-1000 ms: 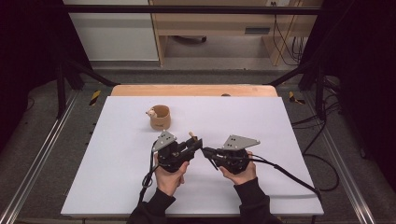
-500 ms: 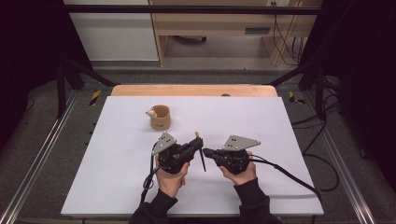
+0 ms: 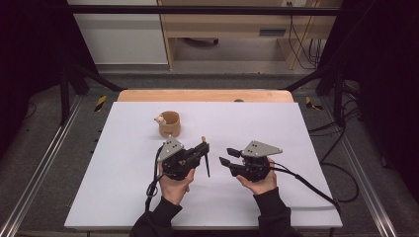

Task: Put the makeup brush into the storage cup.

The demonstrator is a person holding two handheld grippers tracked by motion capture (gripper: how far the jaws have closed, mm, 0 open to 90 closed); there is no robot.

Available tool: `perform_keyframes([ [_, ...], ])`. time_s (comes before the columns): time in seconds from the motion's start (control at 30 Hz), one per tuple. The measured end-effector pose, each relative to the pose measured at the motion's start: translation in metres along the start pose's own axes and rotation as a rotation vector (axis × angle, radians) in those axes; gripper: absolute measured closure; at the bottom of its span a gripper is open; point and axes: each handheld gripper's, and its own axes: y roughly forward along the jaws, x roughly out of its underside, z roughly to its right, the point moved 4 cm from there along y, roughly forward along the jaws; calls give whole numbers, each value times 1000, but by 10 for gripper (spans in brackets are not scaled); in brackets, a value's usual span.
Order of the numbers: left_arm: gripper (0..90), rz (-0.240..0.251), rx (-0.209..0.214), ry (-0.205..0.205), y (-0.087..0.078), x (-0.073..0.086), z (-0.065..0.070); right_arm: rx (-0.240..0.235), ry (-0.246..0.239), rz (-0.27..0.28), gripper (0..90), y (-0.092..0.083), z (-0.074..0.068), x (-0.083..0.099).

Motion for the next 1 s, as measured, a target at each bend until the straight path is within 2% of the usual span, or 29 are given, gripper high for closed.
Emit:
perform_keyframes([
  [0.07, 834, -1, -11, 13, -3, -3, -4, 28, 14, -2, 434, -2, 6, 3],
  [0.2, 833, -3, -21, 22, -5, -5, -7, 49, 21, -4, 378, -4, 11, 6],
  [0.37, 833, -6, -35, 38, -9, -9, -12, 84, 42, -11, 252, -7, 20, 12],
  [0.47, 833, -4, -44, 50, -14, -13, -15, 95, 41, -14, 229, -9, 23, 14],
  [0.53, 833, -1, -53, 51, -17, -16, -19, 109, 62, -14, 189, -11, 27, 17],
  [0.67, 833, -5, -65, 64, -20, -18, -24, 130, 69, -18, 146, -16, 31, 19],
  [1.0, 833, -5, -106, 84, -32, -30, -43, 178, 105, -19, 101, -30, 44, 28],
])
